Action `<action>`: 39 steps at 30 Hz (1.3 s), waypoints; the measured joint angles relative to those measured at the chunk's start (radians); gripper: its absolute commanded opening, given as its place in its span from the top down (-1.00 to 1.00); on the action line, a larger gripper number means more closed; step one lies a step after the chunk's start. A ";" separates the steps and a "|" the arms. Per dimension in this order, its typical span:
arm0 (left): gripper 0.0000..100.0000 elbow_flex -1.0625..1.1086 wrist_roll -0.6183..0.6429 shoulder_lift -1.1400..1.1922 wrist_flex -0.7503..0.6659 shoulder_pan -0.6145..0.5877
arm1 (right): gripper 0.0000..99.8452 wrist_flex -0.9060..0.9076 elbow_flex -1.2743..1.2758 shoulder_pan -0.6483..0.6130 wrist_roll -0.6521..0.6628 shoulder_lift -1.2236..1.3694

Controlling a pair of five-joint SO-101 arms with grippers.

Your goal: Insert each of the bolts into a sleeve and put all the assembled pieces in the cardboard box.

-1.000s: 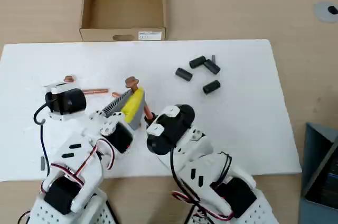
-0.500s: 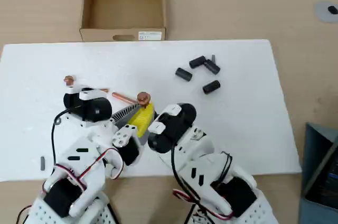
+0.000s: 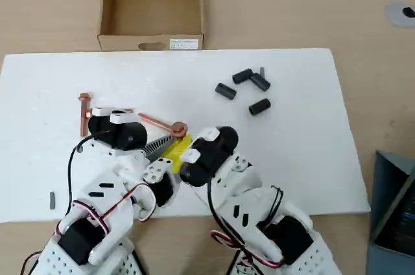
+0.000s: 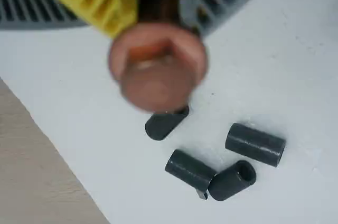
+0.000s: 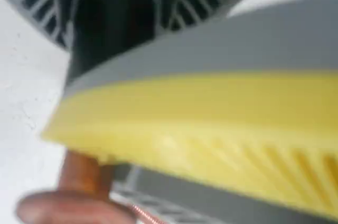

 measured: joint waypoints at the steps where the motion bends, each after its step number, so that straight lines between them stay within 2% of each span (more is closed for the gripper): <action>1: 0.80 0.000 0.000 0.000 0.000 0.000 | 0.98 0.000 0.000 0.000 0.000 0.000; 5: 0.63 0.005 -0.008 0.000 0.000 0.000 | 0.98 0.000 0.000 -0.002 0.002 0.000; 11: 0.62 -0.002 -0.005 0.000 0.002 -0.021 | 0.98 0.000 0.000 -0.002 0.002 0.000; 17: 0.62 0.003 -0.078 0.006 0.014 -0.101 | 0.98 -0.003 0.012 -0.005 0.003 -0.002; 24: 0.64 -0.034 -0.084 0.009 0.026 -0.110 | 0.98 -0.003 0.012 -0.005 0.003 -0.002; 26: 0.72 -0.058 -0.084 0.009 0.026 -0.110 | 0.98 -0.003 0.012 -0.005 0.003 -0.002; 29: 1.00 -0.101 -0.084 0.009 0.026 -0.110 | 0.98 -0.003 0.012 -0.005 0.003 -0.002; 34: 1.00 -0.163 -0.084 0.009 0.026 -0.143 | 0.98 -0.003 0.012 0.020 0.003 -0.002; 39: 1.00 -0.176 -0.101 0.009 0.026 -0.328 | 0.98 -0.003 0.012 0.140 0.003 -0.002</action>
